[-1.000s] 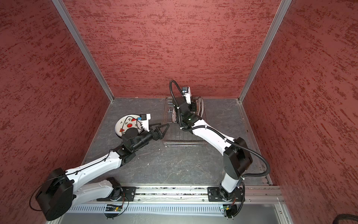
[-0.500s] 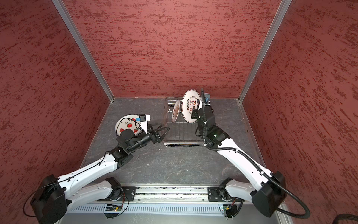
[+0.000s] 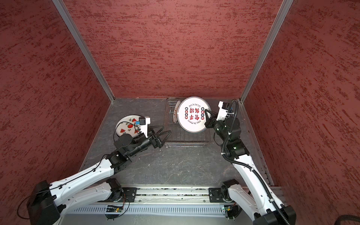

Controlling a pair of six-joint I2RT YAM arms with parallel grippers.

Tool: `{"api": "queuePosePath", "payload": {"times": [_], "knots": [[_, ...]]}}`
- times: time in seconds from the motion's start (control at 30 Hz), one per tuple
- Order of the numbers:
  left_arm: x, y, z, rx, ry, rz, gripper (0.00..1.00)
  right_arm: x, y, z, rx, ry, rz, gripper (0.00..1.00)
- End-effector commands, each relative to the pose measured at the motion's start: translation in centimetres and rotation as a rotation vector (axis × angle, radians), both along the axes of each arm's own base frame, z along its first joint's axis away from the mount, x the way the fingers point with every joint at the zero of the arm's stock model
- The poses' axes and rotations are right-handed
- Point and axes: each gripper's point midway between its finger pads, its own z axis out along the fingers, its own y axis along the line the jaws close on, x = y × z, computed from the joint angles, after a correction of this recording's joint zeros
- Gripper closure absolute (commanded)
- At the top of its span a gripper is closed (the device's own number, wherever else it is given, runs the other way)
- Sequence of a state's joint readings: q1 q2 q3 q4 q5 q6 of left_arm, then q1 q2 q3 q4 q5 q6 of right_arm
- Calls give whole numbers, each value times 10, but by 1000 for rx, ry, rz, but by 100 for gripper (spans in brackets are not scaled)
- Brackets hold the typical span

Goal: Unload the plates from the dish rack
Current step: 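Lift the printed red-lettered plate out of the rack with the right gripper, then bring the red-lettered plate to the left gripper and grasp its rim with left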

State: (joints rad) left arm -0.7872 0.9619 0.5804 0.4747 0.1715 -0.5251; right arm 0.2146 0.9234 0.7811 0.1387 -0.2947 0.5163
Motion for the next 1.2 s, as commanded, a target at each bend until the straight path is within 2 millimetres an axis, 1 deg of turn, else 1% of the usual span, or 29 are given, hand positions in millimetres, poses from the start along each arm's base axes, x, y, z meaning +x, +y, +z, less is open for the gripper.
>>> {"api": "queuePosePath", "payload": {"times": [0.0, 0.07, 0.1, 0.13, 0.27, 0.47, 0.57, 0.6, 0.63, 0.73, 0.83, 0.9, 1.0, 1.03, 1.1, 1.17], "knots": [[-3, -2, 15, -3, -27, -10, 1, -21, 21, 38, 128, -115, 209, 100], [-5, -5, 16, -13, -31, -25, 1, -21, 14, 36, 138, -111, 165, 100], [-6, -7, 12, -5, -26, -32, 1, -20, 10, 33, 137, -104, 136, 100], [-7, -8, 18, -25, -48, -39, 1, -20, 6, 30, 135, -96, 113, 100], [-6, -17, 12, -20, -26, -59, 1, -27, 13, 25, 147, -87, 179, 100], [-10, -29, 8, -10, -11, -91, 0, -41, 23, 25, 187, -112, 275, 100], [-5, -31, 3, 4, -3, -53, 1, -48, 25, 21, 193, -132, 296, 100], [-1, -29, 1, 4, 6, -33, 0, -47, 25, 19, 187, -129, 292, 100], [2, -28, 2, -1, 9, -15, 3, -46, 24, 16, 182, -118, 284, 100], [8, -27, 4, -28, 18, 16, 16, -47, 25, 13, 179, -122, 292, 100], [14, -30, 1, -47, 46, 30, 23, -52, 28, 13, 182, -140, 322, 100], [19, -32, 1, -57, 54, 39, 30, -53, 28, 11, 182, -140, 325, 100], [21, -36, 3, -79, 57, 29, 49, -51, 27, 5, 176, -128, 310, 100], [20, -38, 3, -84, 59, 25, 53, -50, 27, 3, 175, -124, 306, 100], [22, -38, 3, -92, 63, 30, 69, -48, 26, 0, 170, -121, 298, 100], [23, -40, 2, -95, 70, 31, 79, -46, 25, 0, 166, -121, 288, 100]]}}
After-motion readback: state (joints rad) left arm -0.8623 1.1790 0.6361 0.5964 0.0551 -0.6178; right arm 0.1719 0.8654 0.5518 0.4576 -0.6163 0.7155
